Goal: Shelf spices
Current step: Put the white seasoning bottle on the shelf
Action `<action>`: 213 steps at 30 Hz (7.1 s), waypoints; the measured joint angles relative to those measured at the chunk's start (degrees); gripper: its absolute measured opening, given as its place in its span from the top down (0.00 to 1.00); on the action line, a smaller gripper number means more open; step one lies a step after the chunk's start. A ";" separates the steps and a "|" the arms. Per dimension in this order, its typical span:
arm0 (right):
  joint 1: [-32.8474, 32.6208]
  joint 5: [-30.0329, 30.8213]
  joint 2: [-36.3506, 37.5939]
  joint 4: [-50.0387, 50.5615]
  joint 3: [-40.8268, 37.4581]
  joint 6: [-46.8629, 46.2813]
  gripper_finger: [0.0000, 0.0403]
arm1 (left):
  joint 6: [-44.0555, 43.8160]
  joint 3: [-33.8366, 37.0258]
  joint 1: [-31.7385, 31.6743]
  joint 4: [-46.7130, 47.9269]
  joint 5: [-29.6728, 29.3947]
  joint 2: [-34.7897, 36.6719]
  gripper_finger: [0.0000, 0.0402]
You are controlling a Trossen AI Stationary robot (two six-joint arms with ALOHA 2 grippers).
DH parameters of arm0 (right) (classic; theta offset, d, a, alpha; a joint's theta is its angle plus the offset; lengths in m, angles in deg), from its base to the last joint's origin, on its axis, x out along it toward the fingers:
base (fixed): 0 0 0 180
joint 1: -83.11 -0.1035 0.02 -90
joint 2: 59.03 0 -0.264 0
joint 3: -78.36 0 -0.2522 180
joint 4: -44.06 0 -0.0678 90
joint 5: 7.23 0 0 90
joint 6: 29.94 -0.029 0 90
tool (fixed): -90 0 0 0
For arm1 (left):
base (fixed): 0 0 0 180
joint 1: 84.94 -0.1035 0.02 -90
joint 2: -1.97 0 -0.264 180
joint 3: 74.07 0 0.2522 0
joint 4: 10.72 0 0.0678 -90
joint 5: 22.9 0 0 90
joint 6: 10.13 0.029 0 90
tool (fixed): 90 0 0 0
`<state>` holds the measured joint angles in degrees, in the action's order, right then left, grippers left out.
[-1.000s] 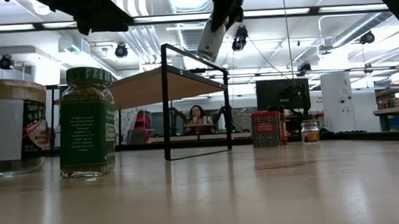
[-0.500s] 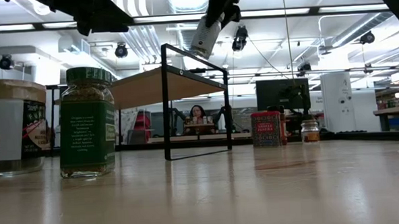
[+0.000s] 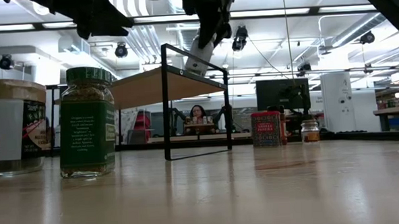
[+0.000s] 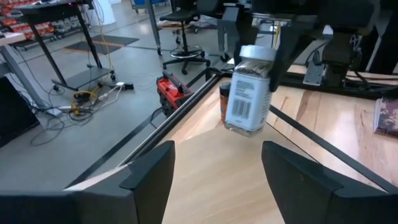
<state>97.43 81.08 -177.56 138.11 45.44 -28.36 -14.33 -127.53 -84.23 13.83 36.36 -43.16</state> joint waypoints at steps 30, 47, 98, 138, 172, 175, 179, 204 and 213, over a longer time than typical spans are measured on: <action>0.11 0.04 -2.06 0.81 0.28 2.23 0.47 | -1.32 0.00 0.00 0.48 1.51 -0.10 0.43; 0.17 0.15 -0.66 0.46 0.33 7.93 0.35 | -1.28 0.00 -0.02 1.07 1.48 -0.10 0.43; -0.70 -2.82 0.78 -6.75 0.35 26.71 0.63 | -1.26 0.00 -0.01 1.35 1.77 -0.10 0.45; -0.85 -10.06 9.03 -8.01 1.62 23.77 0.48 | -0.99 0.00 -0.02 3.48 3.32 0.25 0.47; 3.82 3.95 34.23 -24.09 -43.06 5.23 0.49 | -7.23 0.07 -0.02 6.77 7.93 0.09 0.43; 3.82 2.32 36.09 -30.05 -47.78 5.41 0.48 | -7.31 0.07 -0.02 4.70 8.00 -1.16 0.43; 3.82 -1.53 36.12 -33.91 -50.27 5.86 0.49 | -6.37 0.07 -0.01 1.82 8.01 -3.93 0.42; 3.72 6.32 28.79 -48.02 -50.27 8.05 0.50 | -3.37 0.04 -0.53 -11.38 -2.09 -14.72 0.46; 4.00 6.40 26.50 -52.92 -50.25 6.43 0.51 | -3.80 0.04 -0.98 -11.43 -4.37 -14.50 0.48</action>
<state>101.43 87.48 -151.06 85.19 -4.81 -21.92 -18.13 -127.49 -85.21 2.39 31.99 -57.66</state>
